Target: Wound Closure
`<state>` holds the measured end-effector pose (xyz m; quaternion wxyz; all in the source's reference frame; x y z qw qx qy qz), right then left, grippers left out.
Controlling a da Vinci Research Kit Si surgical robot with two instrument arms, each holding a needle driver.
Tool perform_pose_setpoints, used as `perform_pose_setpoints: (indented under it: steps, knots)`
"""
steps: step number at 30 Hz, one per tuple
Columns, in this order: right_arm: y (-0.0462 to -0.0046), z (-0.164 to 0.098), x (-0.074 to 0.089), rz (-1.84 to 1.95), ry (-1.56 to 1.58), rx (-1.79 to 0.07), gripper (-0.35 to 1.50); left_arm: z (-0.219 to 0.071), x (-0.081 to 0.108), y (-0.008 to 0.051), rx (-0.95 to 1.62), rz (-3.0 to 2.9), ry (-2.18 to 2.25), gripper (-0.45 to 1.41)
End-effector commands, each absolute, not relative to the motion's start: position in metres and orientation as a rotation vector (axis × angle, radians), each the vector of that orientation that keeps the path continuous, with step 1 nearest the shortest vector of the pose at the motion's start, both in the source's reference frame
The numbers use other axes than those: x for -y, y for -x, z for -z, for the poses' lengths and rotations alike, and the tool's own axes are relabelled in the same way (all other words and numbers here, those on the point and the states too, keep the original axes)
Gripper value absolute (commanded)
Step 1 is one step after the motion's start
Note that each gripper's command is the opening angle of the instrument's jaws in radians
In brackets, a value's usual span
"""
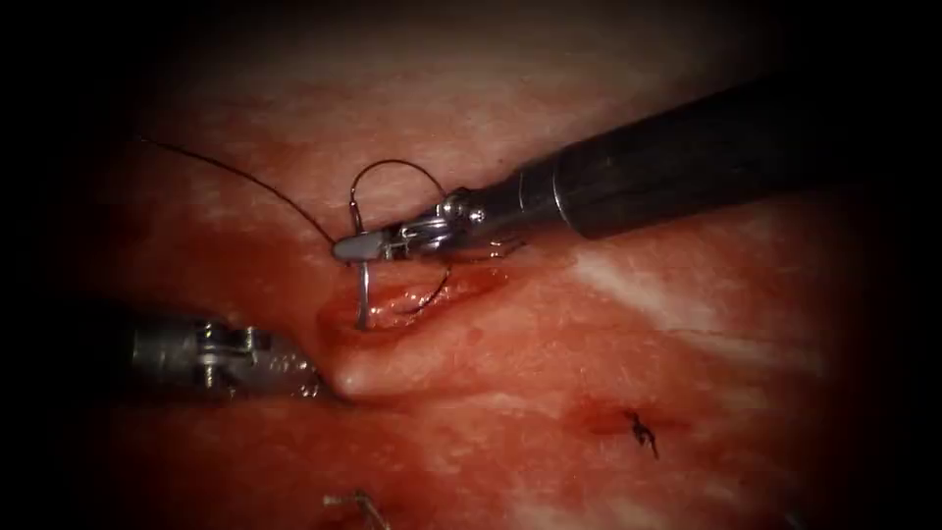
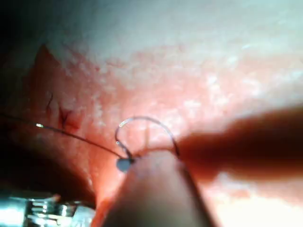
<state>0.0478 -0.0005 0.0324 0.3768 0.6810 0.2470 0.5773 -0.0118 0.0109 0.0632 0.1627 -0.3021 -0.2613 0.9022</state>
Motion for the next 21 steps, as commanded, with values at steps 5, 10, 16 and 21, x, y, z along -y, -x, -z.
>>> perform_pose_setpoints:
  steps: [5,10,16,21]
  knots:
    - [-0.0481,-0.0322,0.0018,-1.481,-1.724,-0.62,-0.35,-0.0637,-0.0103,0.0123,0.749,-2.573,0.86,-0.37]
    - [-0.048,-0.0319,0.0024,-1.478,-1.715,-0.609,-0.35,-0.0637,-0.0103,0.0123,0.749,-2.573,0.86,-0.37]
    - [-0.0479,-0.0317,0.0026,-1.473,-1.717,-0.607,-0.35,-0.0637,-0.0103,0.0123,0.749,-2.573,0.86,-0.37]
    - [-0.0479,-0.0318,0.0022,-1.477,-1.716,-0.605,-0.35,-0.0637,-0.0103,0.0123,0.749,-2.573,0.86,-0.37]
